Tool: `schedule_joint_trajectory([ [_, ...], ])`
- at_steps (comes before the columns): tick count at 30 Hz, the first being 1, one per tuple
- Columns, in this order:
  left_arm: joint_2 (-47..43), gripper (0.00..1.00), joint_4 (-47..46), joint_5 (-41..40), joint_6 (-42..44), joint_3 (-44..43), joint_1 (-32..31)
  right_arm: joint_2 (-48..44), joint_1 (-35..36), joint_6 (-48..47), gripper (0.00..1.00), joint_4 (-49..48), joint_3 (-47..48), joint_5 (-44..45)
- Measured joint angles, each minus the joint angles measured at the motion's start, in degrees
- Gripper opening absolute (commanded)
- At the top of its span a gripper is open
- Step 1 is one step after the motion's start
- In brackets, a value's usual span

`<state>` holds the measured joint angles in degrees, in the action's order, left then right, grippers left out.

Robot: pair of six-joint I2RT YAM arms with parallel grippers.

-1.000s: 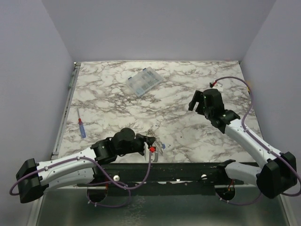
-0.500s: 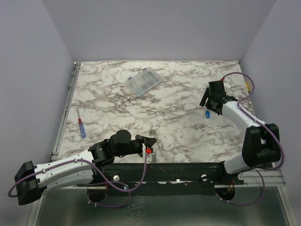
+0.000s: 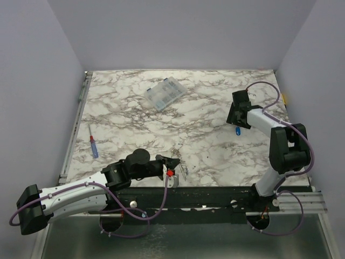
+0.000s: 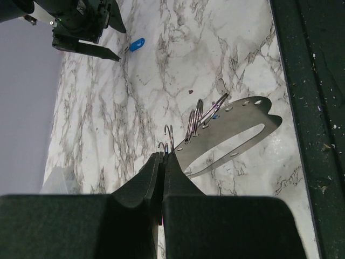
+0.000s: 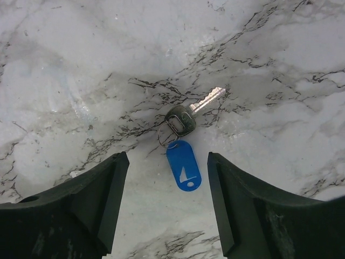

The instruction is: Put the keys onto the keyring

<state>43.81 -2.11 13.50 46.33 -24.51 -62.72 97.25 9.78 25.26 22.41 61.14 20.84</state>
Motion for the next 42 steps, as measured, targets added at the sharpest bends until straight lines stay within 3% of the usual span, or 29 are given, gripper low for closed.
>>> schedule_joint_trajectory([
  [13,-0.15,0.0,-0.02,0.24,0.0,0.02,-0.48,4.55,0.0,-1.36,0.52,-0.55,0.48,1.4],
  [18,-0.15,0.0,-0.07,0.31,0.0,0.11,-0.83,5.11,-0.11,-1.4,0.41,-1.16,0.52,1.84],
  [28,-0.13,0.0,-0.35,0.44,0.0,0.22,-0.9,5.18,-0.11,-1.44,0.3,-1.79,0.52,1.77],
  [37,-0.13,0.0,-0.37,0.48,0.0,0.22,-0.9,5.18,-0.11,-1.77,0.3,-1.77,0.52,1.73],
  [42,-0.13,0.0,-0.37,0.63,0.0,0.22,-0.9,4.96,-0.11,-1.81,0.2,-1.77,0.52,1.75],
])
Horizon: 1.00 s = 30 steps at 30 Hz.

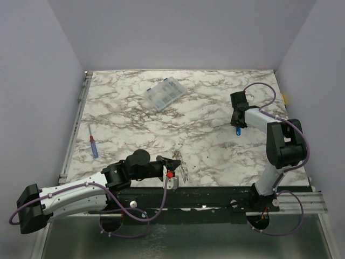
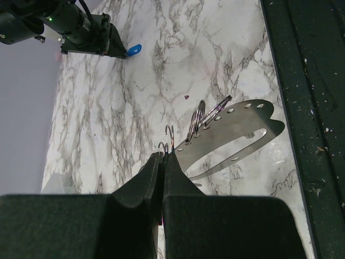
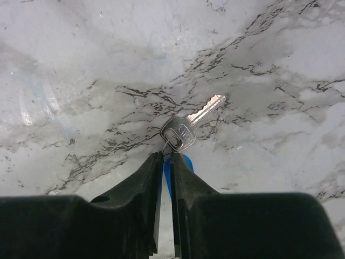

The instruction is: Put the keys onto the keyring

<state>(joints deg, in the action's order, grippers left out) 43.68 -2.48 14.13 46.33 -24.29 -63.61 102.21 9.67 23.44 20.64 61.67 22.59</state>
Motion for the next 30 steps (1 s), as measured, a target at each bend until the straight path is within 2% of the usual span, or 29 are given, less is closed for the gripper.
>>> schedule_joint_trajectory([
  [4,0.0,0.0,0.0,0.04,-0.02,0.0,0.0,-0.22,0.0,0.0,0.2,0.0,0.0,0.0],
  [10,0.0,0.0,0.0,0.09,-0.02,0.0,0.0,-0.5,0.0,-0.04,0.01,0.04,-0.02,0.0],
  [24,0.0,0.0,0.0,0.24,-0.04,0.0,0.0,-6.71,0.0,-1.73,0.01,-0.55,-3.28,-2.84],
  [25,0.0,0.0,0.0,0.24,-0.04,0.0,0.0,-7.67,0.0,-2.03,0.02,-0.76,-3.96,-3.19],
  [26,0.0,0.0,0.0,0.24,-0.04,0.0,0.0,-8.72,0.0,-2.19,0.12,-0.92,-4.5,-3.43],
  [28,0.0,0.0,0.0,0.24,-0.04,0.0,0.0,-9.68,0.0,-2.51,0.52,-1.2,-4.68,-3.61],
  [29,0.0,0.0,0.0,0.24,-0.04,0.0,0.0,-9.86,0.0,-2.36,0.59,-1.55,-4.68,-3.78],
  [30,0.0,0.0,0.0,0.24,-0.04,0.0,0.0,-9.9,0.0,-2.54,0.62,-1.7,-4.66,-3.93],
])
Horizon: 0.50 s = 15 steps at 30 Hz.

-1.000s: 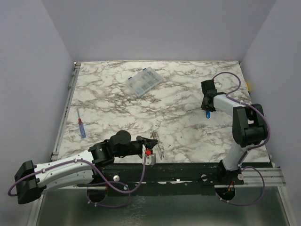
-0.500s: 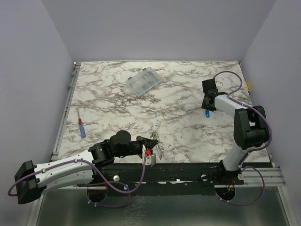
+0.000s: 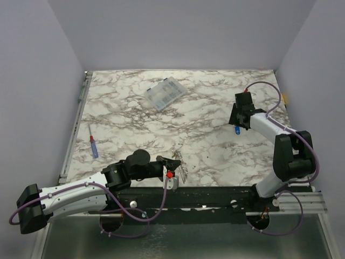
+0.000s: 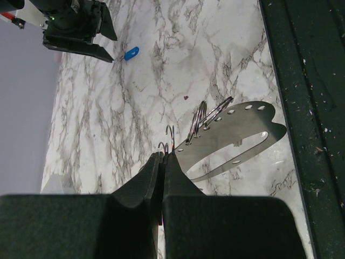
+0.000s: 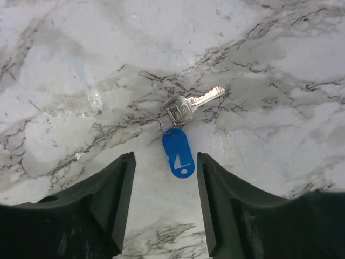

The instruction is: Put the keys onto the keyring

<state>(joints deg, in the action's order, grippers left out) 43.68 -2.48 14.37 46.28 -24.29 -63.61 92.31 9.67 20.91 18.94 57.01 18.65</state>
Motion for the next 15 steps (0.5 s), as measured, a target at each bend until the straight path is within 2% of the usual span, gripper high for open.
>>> schedule_joint_trajectory([
  [6,0.11,0.0,0.0,0.0,0.0,0.0,0.0,2.62,0.0,-1.6,0.64,0.57,1.73,-0.26],
  [15,0.15,0.0,0.0,0.02,0.0,0.0,0.0,10.91,0.0,-3.5,0.56,3.06,10.32,1.53],
])
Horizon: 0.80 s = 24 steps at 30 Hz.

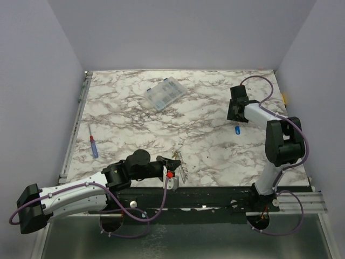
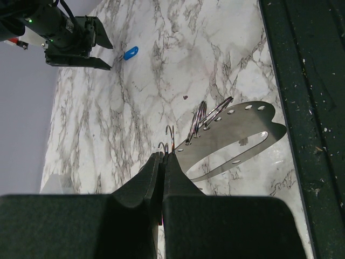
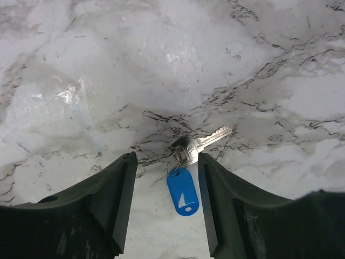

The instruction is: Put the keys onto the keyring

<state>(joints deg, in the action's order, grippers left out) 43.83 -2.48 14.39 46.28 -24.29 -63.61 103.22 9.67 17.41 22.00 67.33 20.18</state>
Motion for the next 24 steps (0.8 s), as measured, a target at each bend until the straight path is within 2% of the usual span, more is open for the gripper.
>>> schedule_joint_trajectory([
  [8,0.0,0.0,-0.02,0.02,-0.02,0.0,0.0,2.8,0.0,-0.44,0.51,1.68,0.5,2.95],
  [13,0.0,0.0,0.0,0.17,-0.02,0.0,0.0,3.08,0.0,-0.42,0.42,1.77,0.15,3.65],
  [17,0.0,0.0,-0.02,0.24,-0.04,0.0,0.0,3.1,0.0,-0.31,0.29,1.44,-0.61,4.42],
  [21,0.0,0.0,-0.02,0.46,-0.04,0.0,0.0,3.13,0.02,-0.09,0.27,1.01,-0.96,4.72],
  [24,0.0,0.0,-0.02,0.59,-0.13,0.0,0.0,3.13,0.02,-0.07,0.19,0.76,-1.09,4.72],
])
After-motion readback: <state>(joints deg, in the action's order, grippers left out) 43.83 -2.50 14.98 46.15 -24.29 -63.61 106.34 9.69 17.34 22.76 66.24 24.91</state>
